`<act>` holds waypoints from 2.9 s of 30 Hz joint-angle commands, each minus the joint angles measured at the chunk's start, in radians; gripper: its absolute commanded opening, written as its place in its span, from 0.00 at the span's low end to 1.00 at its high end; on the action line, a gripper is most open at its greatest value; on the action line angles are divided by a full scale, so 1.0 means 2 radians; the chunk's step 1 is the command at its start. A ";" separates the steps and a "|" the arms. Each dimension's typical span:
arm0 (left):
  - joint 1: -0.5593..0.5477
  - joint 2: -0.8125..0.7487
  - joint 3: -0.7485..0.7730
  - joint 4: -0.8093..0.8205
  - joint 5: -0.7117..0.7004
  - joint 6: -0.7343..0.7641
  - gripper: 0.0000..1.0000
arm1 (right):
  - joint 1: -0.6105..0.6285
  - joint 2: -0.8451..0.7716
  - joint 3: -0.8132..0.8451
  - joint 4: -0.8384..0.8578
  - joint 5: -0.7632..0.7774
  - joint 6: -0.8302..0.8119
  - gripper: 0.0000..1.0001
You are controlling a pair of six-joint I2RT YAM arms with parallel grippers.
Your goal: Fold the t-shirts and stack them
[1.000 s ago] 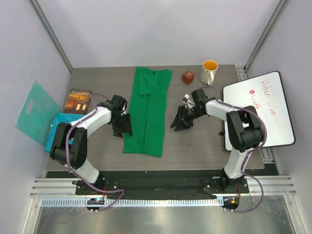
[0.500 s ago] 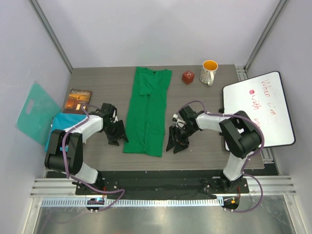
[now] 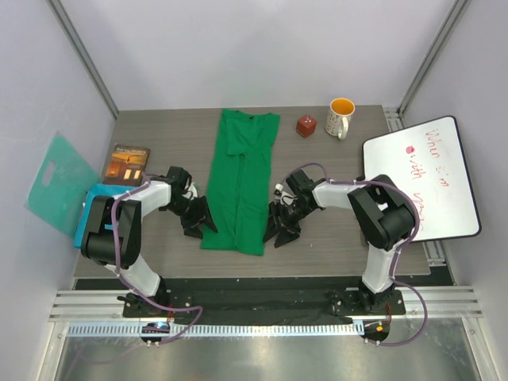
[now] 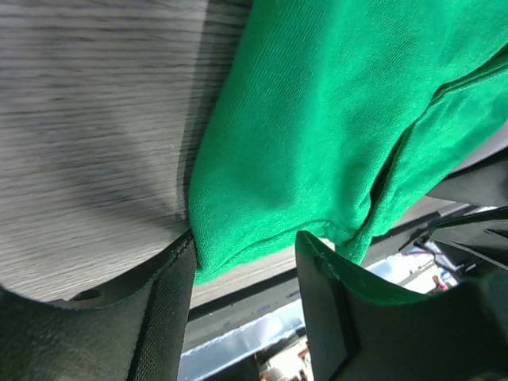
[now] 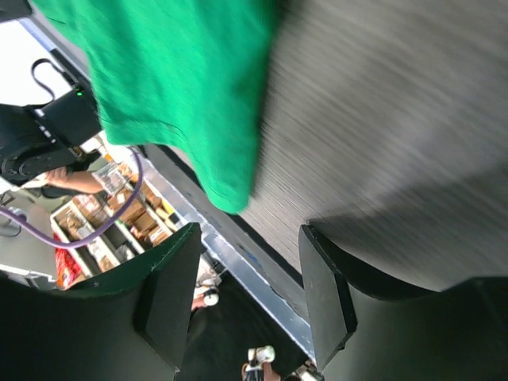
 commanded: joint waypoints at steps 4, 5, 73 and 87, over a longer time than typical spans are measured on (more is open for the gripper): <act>0.010 0.034 0.001 -0.007 -0.014 0.041 0.53 | 0.031 0.056 0.050 0.016 0.049 -0.016 0.59; 0.010 0.034 0.002 -0.006 -0.014 0.041 0.53 | 0.037 0.058 0.061 0.003 0.056 -0.019 0.59; 0.011 0.159 0.381 -0.141 -0.064 0.045 0.00 | -0.059 0.091 0.369 -0.152 0.129 -0.050 0.01; 0.011 0.321 0.622 -0.201 -0.085 0.048 0.00 | -0.073 0.219 0.544 -0.182 0.105 -0.024 0.01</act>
